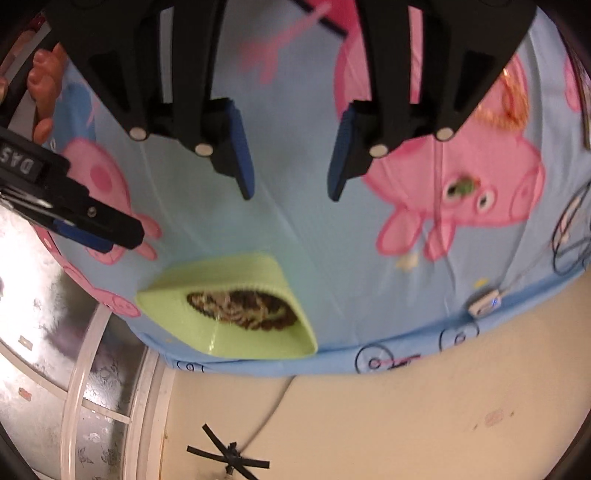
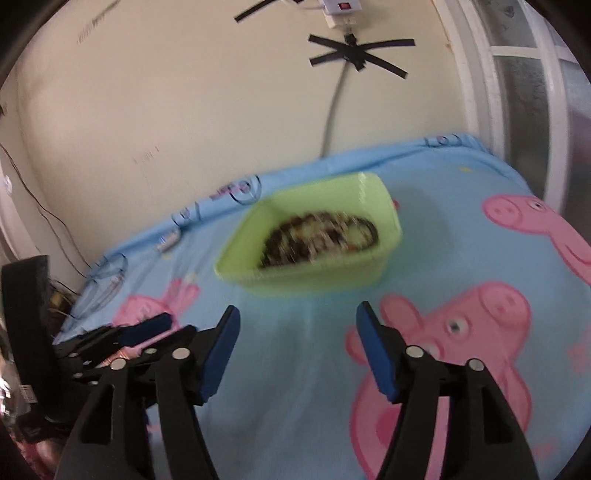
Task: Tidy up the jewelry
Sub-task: 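Move both grippers back over the remaining jewelry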
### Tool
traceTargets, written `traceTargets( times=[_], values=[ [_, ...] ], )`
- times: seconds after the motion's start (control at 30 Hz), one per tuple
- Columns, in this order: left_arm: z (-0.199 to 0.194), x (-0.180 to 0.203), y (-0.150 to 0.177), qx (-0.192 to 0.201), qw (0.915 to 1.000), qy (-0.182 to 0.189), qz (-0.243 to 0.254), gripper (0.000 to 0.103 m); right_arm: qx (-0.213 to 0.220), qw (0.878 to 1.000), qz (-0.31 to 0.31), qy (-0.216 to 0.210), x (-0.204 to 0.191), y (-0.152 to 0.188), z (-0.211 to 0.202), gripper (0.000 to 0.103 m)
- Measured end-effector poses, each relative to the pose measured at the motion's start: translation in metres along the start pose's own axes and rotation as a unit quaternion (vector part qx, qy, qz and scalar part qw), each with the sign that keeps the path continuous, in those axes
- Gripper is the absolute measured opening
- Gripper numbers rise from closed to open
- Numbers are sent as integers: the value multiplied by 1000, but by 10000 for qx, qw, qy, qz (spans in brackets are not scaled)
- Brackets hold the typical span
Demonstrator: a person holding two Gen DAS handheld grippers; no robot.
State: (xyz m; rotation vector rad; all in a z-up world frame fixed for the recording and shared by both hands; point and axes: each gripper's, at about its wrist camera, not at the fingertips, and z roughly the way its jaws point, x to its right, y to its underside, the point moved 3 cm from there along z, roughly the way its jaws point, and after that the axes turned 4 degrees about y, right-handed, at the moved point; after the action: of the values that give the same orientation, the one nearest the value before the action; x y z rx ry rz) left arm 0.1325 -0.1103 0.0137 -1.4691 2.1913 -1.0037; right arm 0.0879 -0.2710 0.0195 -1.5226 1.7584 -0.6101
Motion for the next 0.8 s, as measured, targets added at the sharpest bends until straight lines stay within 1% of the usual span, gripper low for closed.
traceTargets(
  times=[0.03,0.1,0.13,0.2,0.27,0.4,0.43,0.47,0.53,0.7,0.8],
  values=[
    [-3,-2,6,15,10000,3,-28,40,-62,10000,12,68,1,4,1,46],
    [-8,-4,17,20,10000,-10,-71,56,-133,9997,19,217,0,14,-3,47],
    [-10,-4,21,55,9999,-39,-87,66,-138,9993,-9,347,0,19,-4,49],
    [-16,-7,29,144,9998,-99,-99,67,-170,9986,-70,500,-3,26,-7,51],
    [-24,-10,33,225,9996,-99,-156,67,-192,9982,-157,550,-7,32,-11,52],
    [-35,-21,38,415,9983,-165,-364,71,-213,9966,-377,694,-20,40,-14,55],
    [-39,-23,39,507,9976,-189,-428,74,-221,9963,-404,722,-22,40,-14,56],
    [-41,-24,40,560,9971,-212,-463,78,-234,9959,-432,764,-23,42,-15,57],
    [-46,-29,42,676,9958,-269,-562,83,-236,9949,-472,860,-27,45,-15,59],
    [-44,-41,46,575,9939,-316,-882,83,-193,9936,-467,1008,-30,50,-18,62],
    [-44,-46,46,595,9932,-256,-965,83,-122,9920,-466,1164,-31,52,-22,67]
  ],
)
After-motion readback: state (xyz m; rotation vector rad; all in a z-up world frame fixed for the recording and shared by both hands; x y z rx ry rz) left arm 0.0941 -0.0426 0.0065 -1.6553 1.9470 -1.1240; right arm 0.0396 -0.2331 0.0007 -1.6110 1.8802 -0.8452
